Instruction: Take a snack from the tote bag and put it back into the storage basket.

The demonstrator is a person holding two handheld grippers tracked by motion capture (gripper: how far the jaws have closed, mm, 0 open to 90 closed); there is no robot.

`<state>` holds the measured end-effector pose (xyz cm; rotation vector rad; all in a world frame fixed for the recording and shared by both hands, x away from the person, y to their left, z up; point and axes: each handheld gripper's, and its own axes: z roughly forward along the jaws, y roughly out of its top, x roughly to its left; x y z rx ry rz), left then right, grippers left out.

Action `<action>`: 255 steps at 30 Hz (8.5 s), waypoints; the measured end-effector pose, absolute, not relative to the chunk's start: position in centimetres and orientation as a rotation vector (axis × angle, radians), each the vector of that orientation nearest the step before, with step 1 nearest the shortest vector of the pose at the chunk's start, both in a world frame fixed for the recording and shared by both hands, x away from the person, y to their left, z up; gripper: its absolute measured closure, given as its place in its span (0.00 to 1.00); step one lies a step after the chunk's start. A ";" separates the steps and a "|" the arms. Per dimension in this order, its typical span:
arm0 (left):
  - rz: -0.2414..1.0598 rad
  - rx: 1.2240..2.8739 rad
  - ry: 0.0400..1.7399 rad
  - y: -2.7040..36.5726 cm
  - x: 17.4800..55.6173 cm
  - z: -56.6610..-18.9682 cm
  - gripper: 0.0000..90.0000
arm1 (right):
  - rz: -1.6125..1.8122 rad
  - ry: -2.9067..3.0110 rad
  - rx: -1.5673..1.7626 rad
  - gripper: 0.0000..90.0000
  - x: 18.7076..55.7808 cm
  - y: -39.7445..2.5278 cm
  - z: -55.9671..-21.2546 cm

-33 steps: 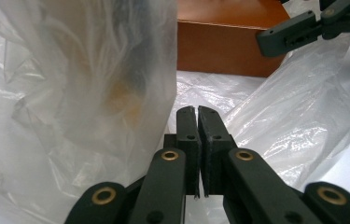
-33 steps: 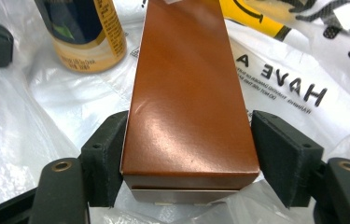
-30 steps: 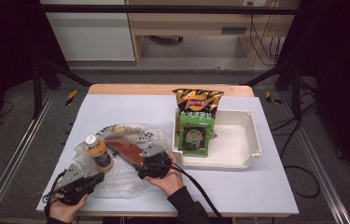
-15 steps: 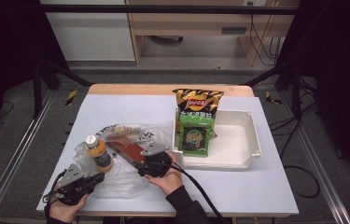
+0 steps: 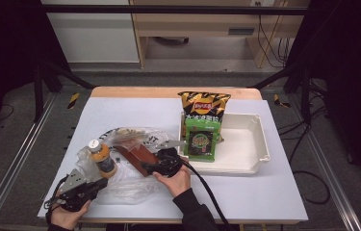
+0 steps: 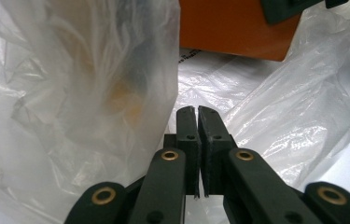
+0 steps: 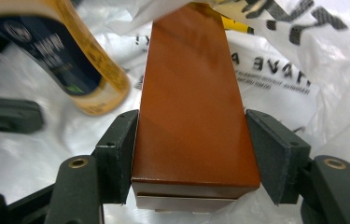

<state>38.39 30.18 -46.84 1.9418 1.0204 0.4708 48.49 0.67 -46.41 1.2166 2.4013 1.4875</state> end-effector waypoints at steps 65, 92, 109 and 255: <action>0.470 1.953 1.013 30.1 38.4 -46.9 0.96 | 1.555 2.394 1.358 0.36 48.9 0.1 -47.4; 0.470 1.954 1.011 30.1 38.4 -46.9 0.96 | 1.589 2.441 1.354 0.42 48.0 0.2 -47.5; 0.471 1.956 1.012 30.1 38.4 -46.9 0.96 | 1.620 2.408 1.361 0.34 47.3 0.2 -47.6; 0.481 1.957 0.997 30.1 38.3 -46.9 0.95 | 1.243 2.556 0.792 0.49 46.5 3.7 -41.2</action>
